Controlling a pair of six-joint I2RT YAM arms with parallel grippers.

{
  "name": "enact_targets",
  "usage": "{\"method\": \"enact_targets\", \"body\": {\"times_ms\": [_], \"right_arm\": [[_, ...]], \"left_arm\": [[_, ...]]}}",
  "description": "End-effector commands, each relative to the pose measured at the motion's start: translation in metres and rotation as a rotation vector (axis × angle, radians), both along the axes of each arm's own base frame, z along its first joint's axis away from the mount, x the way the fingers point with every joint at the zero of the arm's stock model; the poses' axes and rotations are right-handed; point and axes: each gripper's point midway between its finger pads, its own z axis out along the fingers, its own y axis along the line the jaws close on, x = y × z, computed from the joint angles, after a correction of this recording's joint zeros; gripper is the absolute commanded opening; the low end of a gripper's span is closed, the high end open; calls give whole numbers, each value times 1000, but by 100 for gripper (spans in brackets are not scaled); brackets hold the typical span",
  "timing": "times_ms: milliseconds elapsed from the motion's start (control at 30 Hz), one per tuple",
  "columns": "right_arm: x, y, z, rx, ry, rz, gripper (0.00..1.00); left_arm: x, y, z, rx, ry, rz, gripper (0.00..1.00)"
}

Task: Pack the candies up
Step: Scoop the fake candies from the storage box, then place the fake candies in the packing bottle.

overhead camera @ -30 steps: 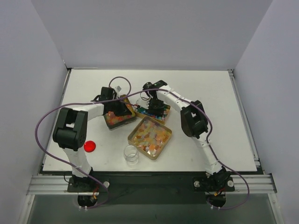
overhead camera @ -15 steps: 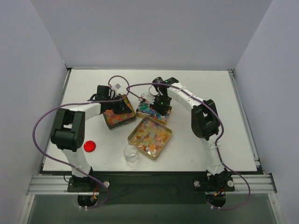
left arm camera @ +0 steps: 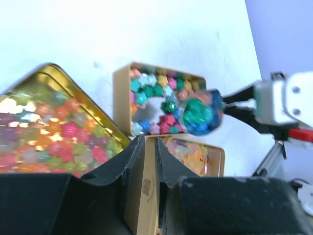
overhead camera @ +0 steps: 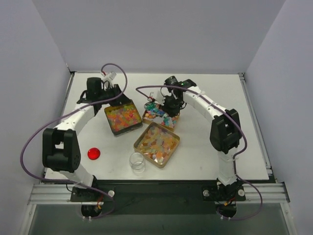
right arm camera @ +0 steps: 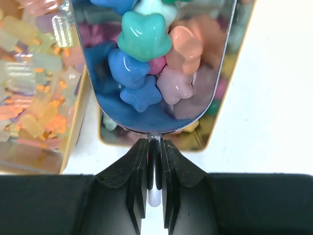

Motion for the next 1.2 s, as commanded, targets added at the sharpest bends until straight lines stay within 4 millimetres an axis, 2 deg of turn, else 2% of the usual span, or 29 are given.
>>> {"method": "enact_targets", "body": {"times_ms": [0,33,67,100,167,267,367,433,567,600,667,733,767,800,1000,1167], "right_arm": [[-18,1,71,75,-136,90,0],[-27,-2,78,70,-152,111,0],[-33,-1,81,43,-175,153,0],[-39,-2,83,26,-180,173,0],[-53,-6,91,2,-182,202,0],[-73,-3,100,-10,-163,235,0],[-92,3,103,-30,-147,285,0],[-108,7,102,-72,-135,344,0],[-127,13,98,-135,-127,448,0],[-130,13,98,-158,-129,470,0],[-137,16,95,-189,-124,513,0],[-141,19,99,-213,-126,539,0],[-142,20,101,-224,-128,559,0],[-143,23,105,-227,-135,574,0],[-161,26,104,-328,-155,699,0],[-173,30,101,-377,-156,770,0]], "left_arm": [[19,48,48,55,-146,122,25],[24,63,52,57,-158,164,26],[25,66,58,54,-177,177,25],[30,81,61,53,-182,222,25],[34,99,69,57,-209,276,25],[34,110,78,50,-234,298,25],[28,115,80,51,-241,308,26],[23,121,75,54,-222,328,26],[9,129,75,107,-240,364,39],[7,130,75,116,-244,370,51],[1,133,70,141,-239,375,60],[-3,138,64,168,-223,398,73],[-6,139,62,183,-224,399,82],[-7,143,60,198,-221,411,97],[-20,147,38,243,-196,420,97],[-37,152,44,265,-243,435,97]]}}
